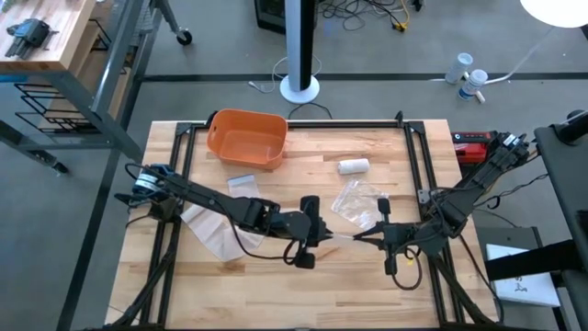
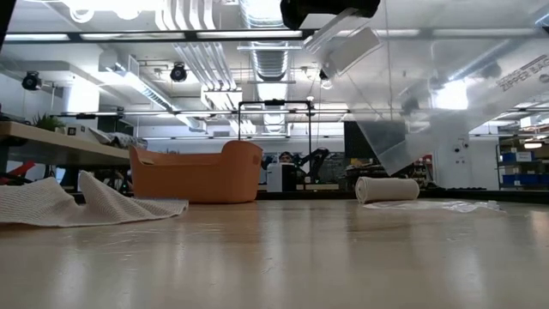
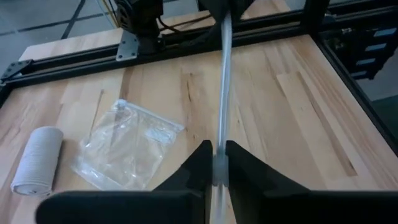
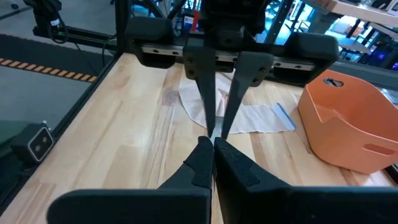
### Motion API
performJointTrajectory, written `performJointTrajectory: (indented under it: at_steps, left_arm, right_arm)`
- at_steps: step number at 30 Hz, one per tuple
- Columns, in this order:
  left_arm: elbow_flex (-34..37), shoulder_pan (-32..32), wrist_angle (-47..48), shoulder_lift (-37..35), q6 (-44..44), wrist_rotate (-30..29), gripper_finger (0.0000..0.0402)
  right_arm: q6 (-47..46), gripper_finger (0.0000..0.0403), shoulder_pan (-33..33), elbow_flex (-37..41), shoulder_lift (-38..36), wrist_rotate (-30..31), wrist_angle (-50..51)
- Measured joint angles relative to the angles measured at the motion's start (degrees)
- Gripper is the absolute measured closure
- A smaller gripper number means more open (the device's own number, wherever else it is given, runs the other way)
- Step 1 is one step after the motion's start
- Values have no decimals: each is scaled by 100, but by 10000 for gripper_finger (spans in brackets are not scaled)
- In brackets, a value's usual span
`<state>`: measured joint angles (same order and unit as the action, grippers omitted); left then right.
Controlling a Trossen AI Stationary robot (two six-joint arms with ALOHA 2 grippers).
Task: Roll bandage
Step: Open the transparent zip bag
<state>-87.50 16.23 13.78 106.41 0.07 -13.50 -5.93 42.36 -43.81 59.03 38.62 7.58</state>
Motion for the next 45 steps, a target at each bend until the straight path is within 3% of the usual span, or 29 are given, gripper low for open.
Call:
performJointTrajectory:
  at_steps: [12, 17, 22, 25, 29, 36, 45]
  left_arm:
    - [-14, 0, 400, -28, -1, 36, 381]
    - [2, 22, 1164, -114, -153, 126, 371]
    - [22, 44, 2333, -245, -788, 146, 392]
    - [20, 50, 2375, -273, -996, 131, 400]
    - [32, 46, 1633, -273, -680, 41, 385]
    - [109, 48, -1080, 21, 372, 575, 347]
    - [118, 44, -1236, 364, 398, 743, 321]
  right_arm:
    - [-847, 402, 376, -617, -256, 16, 1770]
    - [-1128, 402, 585, -850, -226, 9, 2314]
    - [-1283, 402, 747, -942, -241, 6, 2556]
    - [-1294, 402, 764, -942, -232, 43, 2531]
    - [-1156, 402, 764, -942, -181, 38, 2516]
    - [-228, 402, 769, -938, 252, -170, 2448]
    - [860, 402, 764, -1137, 927, -102, 2341]
